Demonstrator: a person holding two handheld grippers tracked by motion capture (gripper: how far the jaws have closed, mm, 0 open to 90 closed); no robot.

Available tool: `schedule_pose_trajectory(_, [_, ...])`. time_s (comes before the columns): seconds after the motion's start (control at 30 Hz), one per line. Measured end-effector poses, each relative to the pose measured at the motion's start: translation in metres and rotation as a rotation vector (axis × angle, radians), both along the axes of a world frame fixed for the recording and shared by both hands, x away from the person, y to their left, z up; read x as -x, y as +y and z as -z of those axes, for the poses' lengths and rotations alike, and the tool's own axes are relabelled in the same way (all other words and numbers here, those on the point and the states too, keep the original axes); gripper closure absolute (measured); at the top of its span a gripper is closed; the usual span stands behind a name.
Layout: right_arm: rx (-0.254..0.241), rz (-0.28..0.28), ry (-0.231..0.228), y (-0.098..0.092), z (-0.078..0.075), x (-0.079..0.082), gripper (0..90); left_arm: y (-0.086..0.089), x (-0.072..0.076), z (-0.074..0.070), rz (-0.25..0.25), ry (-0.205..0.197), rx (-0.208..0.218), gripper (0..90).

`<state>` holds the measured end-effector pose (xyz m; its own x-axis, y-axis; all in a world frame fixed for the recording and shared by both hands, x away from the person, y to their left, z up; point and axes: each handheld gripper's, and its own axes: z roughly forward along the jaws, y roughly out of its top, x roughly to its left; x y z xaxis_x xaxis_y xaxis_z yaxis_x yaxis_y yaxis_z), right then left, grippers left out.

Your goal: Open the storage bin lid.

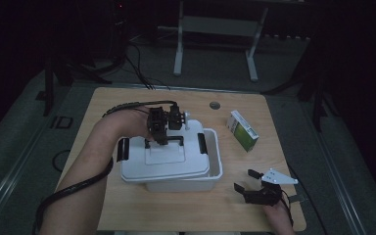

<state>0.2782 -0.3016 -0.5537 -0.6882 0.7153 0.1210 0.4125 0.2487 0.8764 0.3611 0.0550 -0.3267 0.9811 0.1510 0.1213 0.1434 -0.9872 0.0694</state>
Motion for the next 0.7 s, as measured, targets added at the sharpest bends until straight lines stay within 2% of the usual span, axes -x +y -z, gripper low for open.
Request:
schedule_pose_trajectory(0.3, [0.0, 0.001, 0.003, 0.0, 0.0, 0.0, 13.8, 0.019, 0.006, -0.005, -0.043, -0.01, 0.007, 83.6])
schedule_pose_trajectory(0.7, [0.006, -0.003, 0.001, 0.001, 0.0, 0.0, 13.7, 0.051, 0.013, 0.001, -0.096, -0.003, 0.006, 83.6])
